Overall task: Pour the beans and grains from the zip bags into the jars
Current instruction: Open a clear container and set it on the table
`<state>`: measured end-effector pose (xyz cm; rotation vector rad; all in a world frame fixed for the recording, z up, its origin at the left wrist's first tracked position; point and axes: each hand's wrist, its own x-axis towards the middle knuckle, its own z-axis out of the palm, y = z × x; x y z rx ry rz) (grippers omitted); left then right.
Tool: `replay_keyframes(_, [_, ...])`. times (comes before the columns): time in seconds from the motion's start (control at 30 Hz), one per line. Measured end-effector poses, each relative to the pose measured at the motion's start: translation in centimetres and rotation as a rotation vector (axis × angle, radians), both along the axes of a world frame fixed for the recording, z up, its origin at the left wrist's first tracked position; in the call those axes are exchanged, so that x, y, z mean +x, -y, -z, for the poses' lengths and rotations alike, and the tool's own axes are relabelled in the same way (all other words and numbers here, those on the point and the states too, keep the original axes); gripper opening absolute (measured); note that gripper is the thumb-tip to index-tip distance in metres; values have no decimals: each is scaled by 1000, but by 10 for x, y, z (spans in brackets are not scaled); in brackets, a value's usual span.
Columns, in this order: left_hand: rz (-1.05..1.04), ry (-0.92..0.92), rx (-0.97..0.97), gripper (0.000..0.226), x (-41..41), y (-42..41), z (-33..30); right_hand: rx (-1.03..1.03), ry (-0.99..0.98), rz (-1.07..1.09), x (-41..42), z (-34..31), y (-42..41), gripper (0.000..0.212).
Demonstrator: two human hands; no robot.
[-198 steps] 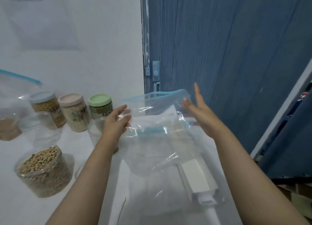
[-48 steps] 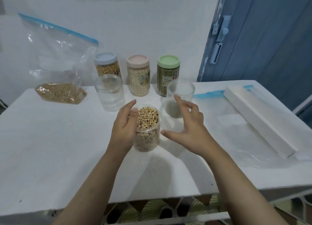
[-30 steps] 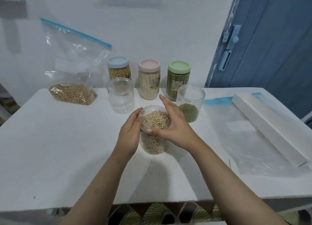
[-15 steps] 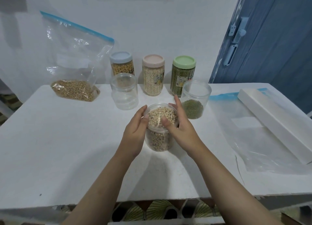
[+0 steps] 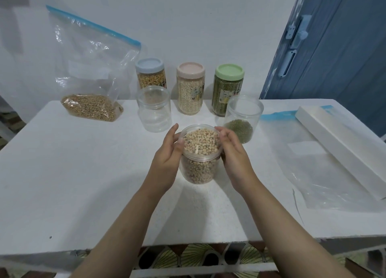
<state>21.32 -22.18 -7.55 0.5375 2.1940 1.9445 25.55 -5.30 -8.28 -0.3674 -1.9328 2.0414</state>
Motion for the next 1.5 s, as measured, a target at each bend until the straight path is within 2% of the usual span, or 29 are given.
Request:
replay_keyframes(0.13, [71, 17, -4, 68, 0, 2, 0, -30, 6, -19, -1, 0, -2, 27])
replay_keyframes(0.2, [30, 11, 6, 58, -3, 3, 6, -54, 4, -12, -1, 1, -3, 23])
replay_keyframes(0.27, [-7, 13, 13, 52, -7, 4, 10, -43, 20, -24, 0, 1, -3, 26])
replay_keyframes(0.4, [48, 29, 9, 62, -2, 3, 5, -37, 9, -25, 0, 0, -4, 27])
replay_keyframes(0.53, [7, 2, -6, 61, -2, 2, 4, -25, -4, -86, 1, 1, -5, 30])
replay_keyframes(0.63, [57, 34, -21, 65, -5, 6, 7, 10, 16, -150, 5, 1, -12, 46])
replay_keyframes(0.73, [107, 32, -50, 87, -4, 8, 9, 89, 52, -347, 14, -1, -19, 62])
replay_keyframes(0.83, [116, 9, -60, 92, -3, 8, 9, 175, 55, -449, 19, -3, -26, 73])
replay_keyframes(1.1, [179, -1, -53, 78, -9, 7, 9, 222, 3, -369, 18, -9, -28, 69])
replay_keyframes(1.27, [128, 21, -10, 83, -5, 3, 16, 164, 35, -350, 18, -11, -19, 59])
replay_keyframes(1.4, [95, 94, 113, 64, -4, -12, 18, 156, 12, -196, 8, -1, -8, 46])
replay_keyframes(1.5, [56, 116, 144, 59, -14, -24, 18, 144, 11, -135, -7, 2, -6, 44])
